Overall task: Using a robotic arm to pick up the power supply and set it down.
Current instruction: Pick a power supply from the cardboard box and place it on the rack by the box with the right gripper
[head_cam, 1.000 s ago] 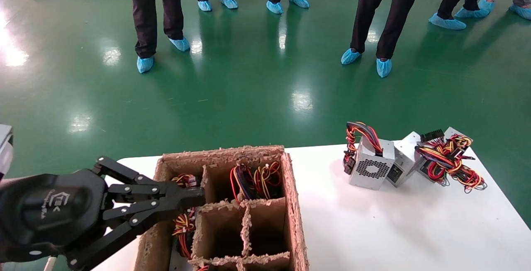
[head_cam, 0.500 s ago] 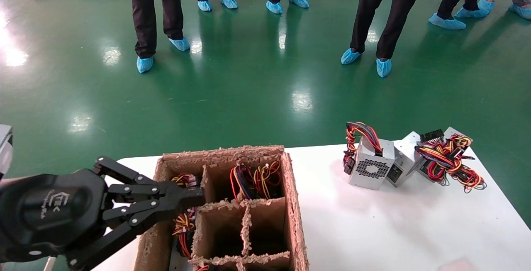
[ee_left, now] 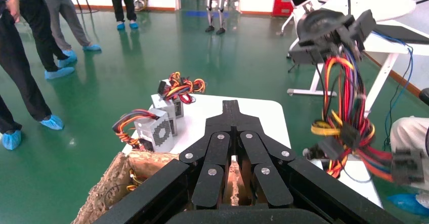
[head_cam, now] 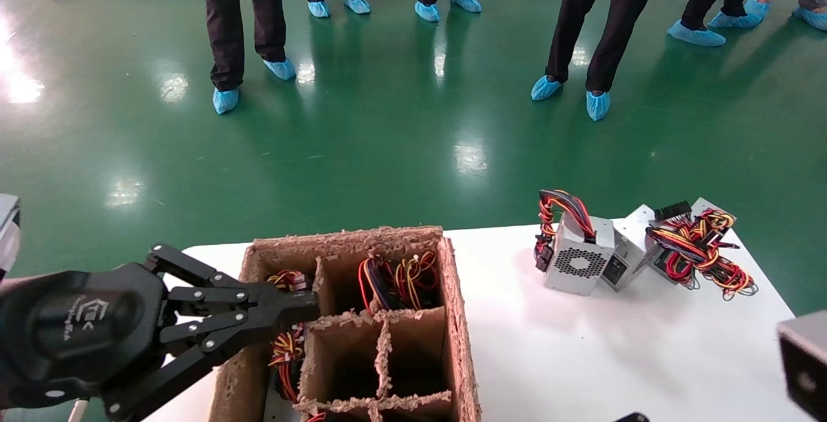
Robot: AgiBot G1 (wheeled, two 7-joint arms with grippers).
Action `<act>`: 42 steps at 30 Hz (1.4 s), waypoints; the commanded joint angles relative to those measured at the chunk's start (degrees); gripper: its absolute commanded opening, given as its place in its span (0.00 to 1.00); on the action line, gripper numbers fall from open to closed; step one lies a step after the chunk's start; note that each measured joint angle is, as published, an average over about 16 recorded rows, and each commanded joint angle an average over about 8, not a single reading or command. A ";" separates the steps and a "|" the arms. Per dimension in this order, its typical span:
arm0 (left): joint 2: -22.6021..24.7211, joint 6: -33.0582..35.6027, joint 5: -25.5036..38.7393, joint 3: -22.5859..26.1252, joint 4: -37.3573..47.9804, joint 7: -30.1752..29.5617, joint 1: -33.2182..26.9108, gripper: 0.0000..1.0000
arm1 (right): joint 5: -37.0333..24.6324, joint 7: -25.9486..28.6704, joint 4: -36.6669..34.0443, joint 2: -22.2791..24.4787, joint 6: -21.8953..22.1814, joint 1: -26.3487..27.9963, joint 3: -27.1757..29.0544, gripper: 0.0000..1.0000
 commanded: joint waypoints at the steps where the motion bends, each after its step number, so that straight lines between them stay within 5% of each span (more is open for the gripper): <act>1: 0.00 0.00 0.00 0.00 0.00 0.00 0.00 0.00 | 1.33 0.20 -0.07 -0.13 -0.04 -0.21 0.22 0.00; 31: 0.00 0.00 -0.01 0.01 0.00 0.00 0.00 0.00 | 9.13 2.47 -3.60 -2.40 5.12 9.87 5.30 0.00; 42: 0.00 0.00 -0.01 0.01 0.00 0.00 0.00 0.00 | 11.01 0.31 -7.51 -0.88 10.09 8.95 7.48 0.00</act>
